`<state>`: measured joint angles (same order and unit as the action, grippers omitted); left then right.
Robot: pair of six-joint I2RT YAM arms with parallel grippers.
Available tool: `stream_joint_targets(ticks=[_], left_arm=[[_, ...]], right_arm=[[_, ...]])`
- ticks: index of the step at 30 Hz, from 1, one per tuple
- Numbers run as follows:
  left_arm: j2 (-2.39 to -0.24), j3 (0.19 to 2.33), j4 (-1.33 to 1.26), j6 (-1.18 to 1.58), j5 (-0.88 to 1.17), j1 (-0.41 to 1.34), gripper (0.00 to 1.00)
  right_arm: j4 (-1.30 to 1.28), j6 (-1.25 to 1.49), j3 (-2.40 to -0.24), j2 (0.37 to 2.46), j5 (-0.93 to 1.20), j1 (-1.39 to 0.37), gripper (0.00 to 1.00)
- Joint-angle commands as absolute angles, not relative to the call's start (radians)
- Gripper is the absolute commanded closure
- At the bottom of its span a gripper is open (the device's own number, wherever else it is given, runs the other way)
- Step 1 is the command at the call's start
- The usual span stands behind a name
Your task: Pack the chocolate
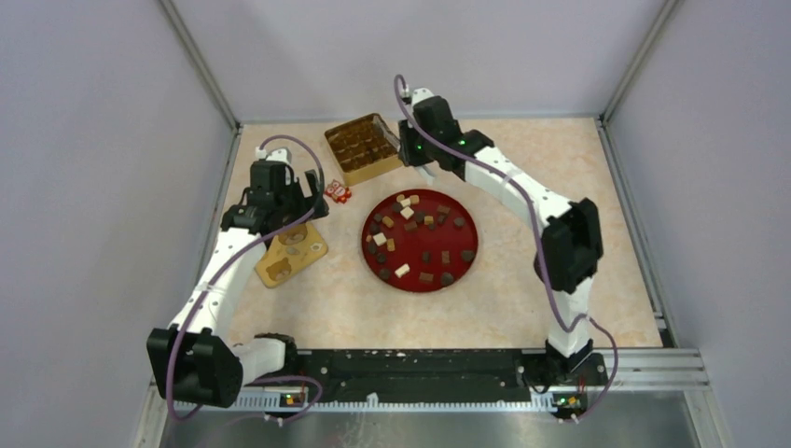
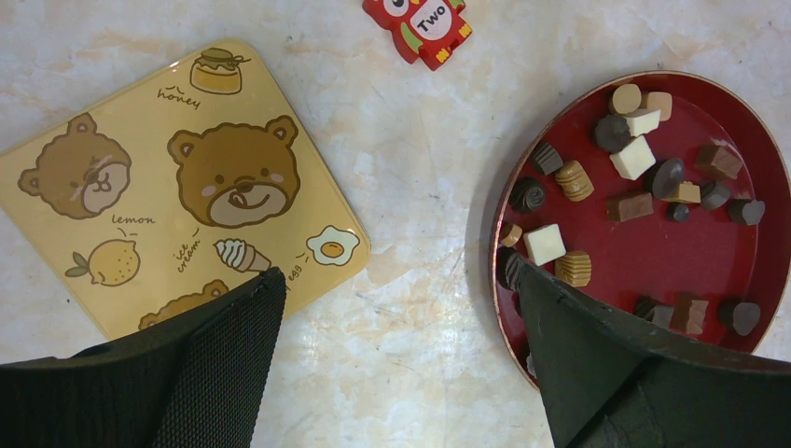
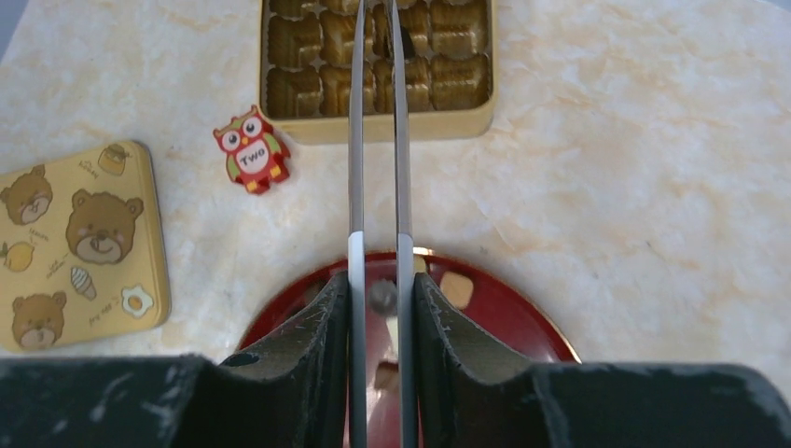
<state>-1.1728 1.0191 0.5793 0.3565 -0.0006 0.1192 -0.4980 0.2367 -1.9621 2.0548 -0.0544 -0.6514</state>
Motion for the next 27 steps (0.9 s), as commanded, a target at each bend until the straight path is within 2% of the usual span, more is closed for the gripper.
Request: stream_joint_targets(ticks=[1, 6, 11, 17, 27], left_arm=[[-1.149, 1.011, 0.536, 0.357, -0.015, 0.12, 0.01], [-1.153, 1.025, 0.528, 0.354, -0.017, 0.12, 0.01], [-1.148, 1.026, 0.503, 0.365, -0.047, 0.12, 0.01], [-1.175, 1.042, 0.495, 0.364, -0.027, 0.12, 0.01], [-1.186, 1.04, 0.491, 0.37, -0.006, 0.12, 0.01]], right_arm=[[-0.39, 0.223, -1.761, 1.777, -0.098, -0.646, 0.89], [-0.42, 0.225, -1.429, 1.531, -0.127, -0.647, 0.88], [-0.528, 0.265, -1.245, 1.373, -0.123, -0.67, 0.86], [-0.612, 0.282, -1.149, 1.302, -0.133, -0.7, 0.82], [-0.67, 0.309, -1.131, 1.311, -0.237, -0.699, 0.72]])
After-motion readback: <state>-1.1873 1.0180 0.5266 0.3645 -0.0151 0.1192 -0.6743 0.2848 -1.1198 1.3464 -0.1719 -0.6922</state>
